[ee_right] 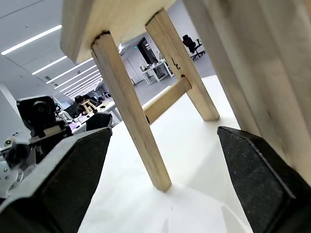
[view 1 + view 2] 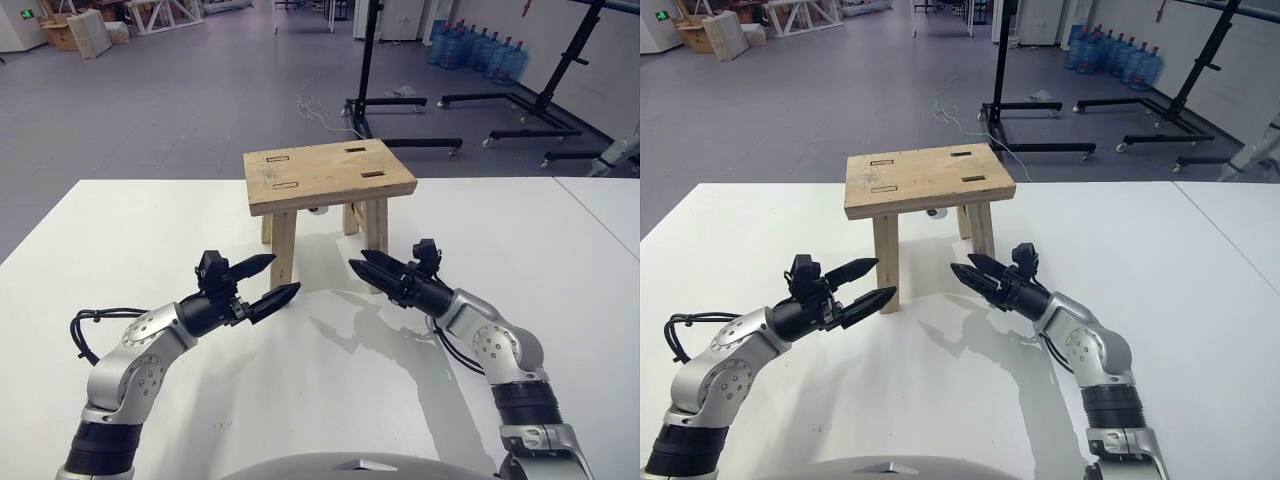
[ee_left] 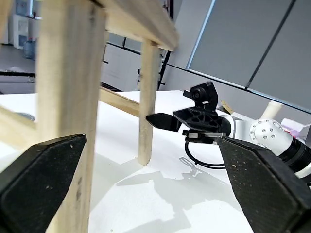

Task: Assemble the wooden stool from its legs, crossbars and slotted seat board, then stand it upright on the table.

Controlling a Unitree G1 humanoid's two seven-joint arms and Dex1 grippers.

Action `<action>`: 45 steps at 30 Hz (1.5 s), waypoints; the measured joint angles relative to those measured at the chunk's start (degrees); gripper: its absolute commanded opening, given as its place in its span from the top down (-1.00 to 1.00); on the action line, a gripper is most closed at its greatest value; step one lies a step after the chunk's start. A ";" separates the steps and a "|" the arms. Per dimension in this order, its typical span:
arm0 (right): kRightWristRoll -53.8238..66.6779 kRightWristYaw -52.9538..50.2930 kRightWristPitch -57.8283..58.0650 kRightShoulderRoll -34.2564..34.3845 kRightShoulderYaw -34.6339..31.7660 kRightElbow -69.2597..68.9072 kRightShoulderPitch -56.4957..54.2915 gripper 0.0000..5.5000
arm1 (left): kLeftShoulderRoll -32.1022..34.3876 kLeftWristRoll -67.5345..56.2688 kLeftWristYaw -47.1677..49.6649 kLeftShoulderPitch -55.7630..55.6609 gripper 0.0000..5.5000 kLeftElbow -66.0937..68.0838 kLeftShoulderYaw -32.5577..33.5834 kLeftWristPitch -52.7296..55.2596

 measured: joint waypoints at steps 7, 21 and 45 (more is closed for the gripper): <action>1.44 0.58 0.66 -0.11 -0.05 -9.97 7.38 -0.45 | -2.38 6.14 6.08 0.03 -0.79 -1.50 -0.18 -3.73; 2.85 -1.99 -0.12 3.10 -1.06 -14.03 8.55 -0.45 | -5.41 20.54 15.57 -8.20 -0.79 16.32 0.03 -12.34; -35.62 -29.76 -45.51 19.72 3.04 -11.01 0.75 -0.45 | -14.32 35.68 36.77 -8.00 -0.79 -7.70 2.94 -27.93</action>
